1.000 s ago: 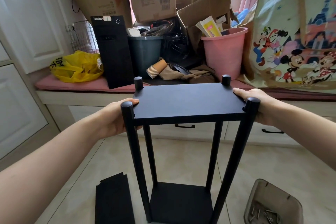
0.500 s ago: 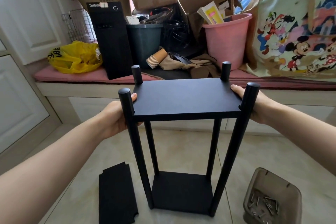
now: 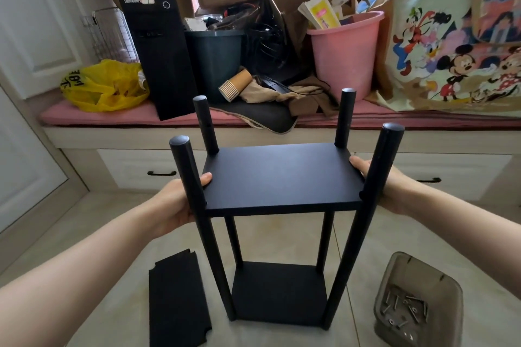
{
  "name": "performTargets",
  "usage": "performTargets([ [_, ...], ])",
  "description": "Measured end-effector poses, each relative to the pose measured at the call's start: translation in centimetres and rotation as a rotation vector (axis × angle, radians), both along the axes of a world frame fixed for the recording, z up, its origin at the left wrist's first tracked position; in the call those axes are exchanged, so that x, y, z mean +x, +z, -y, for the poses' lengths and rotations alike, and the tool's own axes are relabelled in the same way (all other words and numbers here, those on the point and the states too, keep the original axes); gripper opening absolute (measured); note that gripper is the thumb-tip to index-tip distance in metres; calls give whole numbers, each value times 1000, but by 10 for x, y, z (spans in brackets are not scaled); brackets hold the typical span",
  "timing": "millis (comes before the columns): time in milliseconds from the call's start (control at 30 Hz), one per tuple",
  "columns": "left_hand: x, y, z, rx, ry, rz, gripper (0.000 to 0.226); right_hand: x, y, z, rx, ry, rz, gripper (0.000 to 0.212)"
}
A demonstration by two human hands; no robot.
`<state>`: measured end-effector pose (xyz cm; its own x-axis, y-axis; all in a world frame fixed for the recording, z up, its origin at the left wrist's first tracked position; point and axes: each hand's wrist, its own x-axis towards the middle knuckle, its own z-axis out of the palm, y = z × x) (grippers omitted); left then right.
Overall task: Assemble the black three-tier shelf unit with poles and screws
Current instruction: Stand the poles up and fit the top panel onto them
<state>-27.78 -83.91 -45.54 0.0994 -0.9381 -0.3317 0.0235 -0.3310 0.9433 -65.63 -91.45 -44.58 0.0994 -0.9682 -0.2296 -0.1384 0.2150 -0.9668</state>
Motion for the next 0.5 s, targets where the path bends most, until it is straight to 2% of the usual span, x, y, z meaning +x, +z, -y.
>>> performTargets([
  [167, -1, -20, -2, 34, 24, 1, 50, -2, -21, 2, 51, -37, 13, 30],
  [367, 3, -27, -2, 10, 13, -40, 57, -1, -36, 5, 19, -64, 83, 36],
  [500, 1, -31, 0, 33, 8, -52, 46, 1, -44, 5, 85, -15, 65, 33],
])
